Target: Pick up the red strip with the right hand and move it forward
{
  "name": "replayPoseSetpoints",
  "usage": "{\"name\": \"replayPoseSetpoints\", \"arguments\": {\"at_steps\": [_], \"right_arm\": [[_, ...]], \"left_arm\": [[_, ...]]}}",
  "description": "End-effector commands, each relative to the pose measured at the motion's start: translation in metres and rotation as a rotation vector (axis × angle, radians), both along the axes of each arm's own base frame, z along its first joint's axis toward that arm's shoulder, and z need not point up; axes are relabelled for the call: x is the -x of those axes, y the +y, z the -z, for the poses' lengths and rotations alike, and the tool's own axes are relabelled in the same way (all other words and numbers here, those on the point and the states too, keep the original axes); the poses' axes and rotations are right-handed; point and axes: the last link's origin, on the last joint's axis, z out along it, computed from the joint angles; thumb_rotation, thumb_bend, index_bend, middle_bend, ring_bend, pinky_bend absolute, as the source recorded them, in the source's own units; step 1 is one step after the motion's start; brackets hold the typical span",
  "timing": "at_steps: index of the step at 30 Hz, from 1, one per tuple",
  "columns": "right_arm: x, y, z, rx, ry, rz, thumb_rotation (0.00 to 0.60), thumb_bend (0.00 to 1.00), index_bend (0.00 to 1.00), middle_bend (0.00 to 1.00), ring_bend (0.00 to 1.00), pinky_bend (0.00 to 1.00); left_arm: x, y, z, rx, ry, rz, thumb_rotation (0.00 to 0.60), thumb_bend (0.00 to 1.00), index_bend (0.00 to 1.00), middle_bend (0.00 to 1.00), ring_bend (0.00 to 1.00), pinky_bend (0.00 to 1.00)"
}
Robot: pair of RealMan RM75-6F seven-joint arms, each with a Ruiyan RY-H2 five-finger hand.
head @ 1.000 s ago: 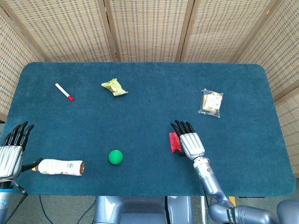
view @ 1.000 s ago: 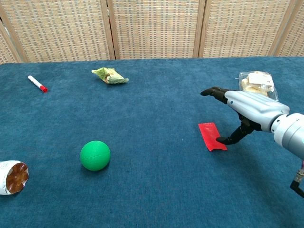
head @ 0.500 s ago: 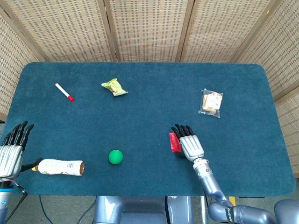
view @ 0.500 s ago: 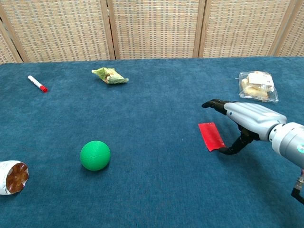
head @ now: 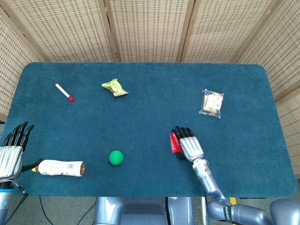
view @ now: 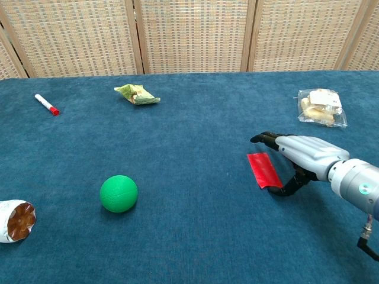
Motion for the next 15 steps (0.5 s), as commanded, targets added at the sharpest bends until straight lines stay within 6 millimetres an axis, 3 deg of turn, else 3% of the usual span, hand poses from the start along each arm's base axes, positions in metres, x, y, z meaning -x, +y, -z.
{"name": "replayPoseSetpoints", "arguments": {"at_steps": [1,7,11,15], "right_arm": [[-0.0034,-0.0040,0.0059,0.012,0.002,-0.003,0.600,0.41,0.00,0.00,0.00,0.00],[-0.0047,-0.0085,0.0082,0.051,0.001,-0.008,0.600,0.49,0.01,0.00,0.00,0.00],[-0.0024,-0.0067,0.0058,0.054,0.001,-0.009,0.600,0.48,0.14,0.00,0.00,0.00],[-0.0006,-0.0032,0.0026,0.052,-0.007,-0.007,0.600,0.45,0.33,0.00,0.00,0.00]], "left_arm": [[0.0000,0.0000,0.0004,0.002,0.001,0.001,0.600,0.07,0.00,0.00,0.00,0.13],[0.0004,0.0001,0.0006,0.000,0.000,0.001,0.600,0.07,0.00,0.00,0.00,0.12],[0.0002,0.0002,0.0010,0.004,0.001,0.002,0.600,0.07,0.00,0.00,0.00,0.12],[-0.0009,-0.0006,0.0009,0.005,-0.003,0.006,0.600,0.07,0.00,0.00,0.00,0.12]]}}
